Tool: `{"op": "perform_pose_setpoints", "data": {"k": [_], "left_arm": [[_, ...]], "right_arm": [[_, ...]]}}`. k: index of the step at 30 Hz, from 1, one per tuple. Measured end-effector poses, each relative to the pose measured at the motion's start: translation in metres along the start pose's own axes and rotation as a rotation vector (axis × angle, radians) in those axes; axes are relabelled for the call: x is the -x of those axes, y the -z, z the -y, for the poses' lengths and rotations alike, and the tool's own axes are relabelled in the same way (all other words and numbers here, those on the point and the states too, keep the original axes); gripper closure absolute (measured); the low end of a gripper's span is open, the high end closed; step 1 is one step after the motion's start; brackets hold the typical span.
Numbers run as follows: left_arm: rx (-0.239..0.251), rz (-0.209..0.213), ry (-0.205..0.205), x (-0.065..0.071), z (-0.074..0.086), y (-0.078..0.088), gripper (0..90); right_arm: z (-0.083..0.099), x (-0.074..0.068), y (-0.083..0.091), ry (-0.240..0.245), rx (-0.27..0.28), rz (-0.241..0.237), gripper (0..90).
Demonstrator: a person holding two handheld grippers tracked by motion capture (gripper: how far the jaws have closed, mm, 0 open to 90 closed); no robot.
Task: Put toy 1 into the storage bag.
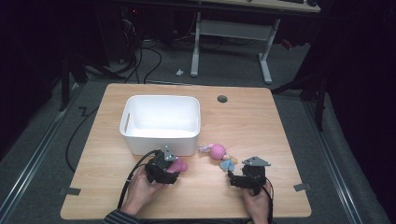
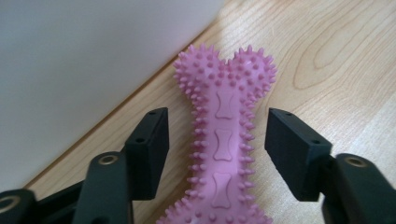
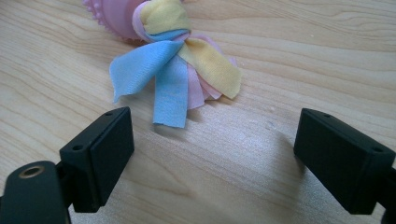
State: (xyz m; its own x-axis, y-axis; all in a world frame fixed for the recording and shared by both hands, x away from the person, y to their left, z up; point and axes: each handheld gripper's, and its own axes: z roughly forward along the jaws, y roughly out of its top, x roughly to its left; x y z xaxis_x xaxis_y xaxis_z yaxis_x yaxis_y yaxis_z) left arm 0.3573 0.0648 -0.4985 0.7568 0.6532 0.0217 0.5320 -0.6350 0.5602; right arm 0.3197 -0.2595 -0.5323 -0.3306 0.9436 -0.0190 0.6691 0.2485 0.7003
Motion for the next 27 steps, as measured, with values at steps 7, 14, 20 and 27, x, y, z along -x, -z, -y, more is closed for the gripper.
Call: {"op": "perform_pose_setpoints", "data": {"k": [7, 14, 20, 27], "left_arm": [[-0.04, 0.02, 0.002, -0.002, -0.001, -0.007, 48.7], [-0.059, 0.054, 0.0, -0.003, -0.003, -0.008, 56.9], [-0.064, 0.051, -0.02, -0.002, -0.003, -0.006, 58.6], [-0.038, 0.082, -0.038, -0.001, -0.001, 0.004, 58.8]], "right_arm": [[0.0, 0.0, 0.0, 0.001, 0.001, 0.0, 12.0], [0.0, 0.0, 0.0, 0.002, 0.001, 0.0, 12.1], [0.0, 0.0, 0.0, 0.001, 0.0, 0.0, 12.1], [0.0, 0.0, 0.0, 0.001, 0.001, 0.0, 12.1]]}}
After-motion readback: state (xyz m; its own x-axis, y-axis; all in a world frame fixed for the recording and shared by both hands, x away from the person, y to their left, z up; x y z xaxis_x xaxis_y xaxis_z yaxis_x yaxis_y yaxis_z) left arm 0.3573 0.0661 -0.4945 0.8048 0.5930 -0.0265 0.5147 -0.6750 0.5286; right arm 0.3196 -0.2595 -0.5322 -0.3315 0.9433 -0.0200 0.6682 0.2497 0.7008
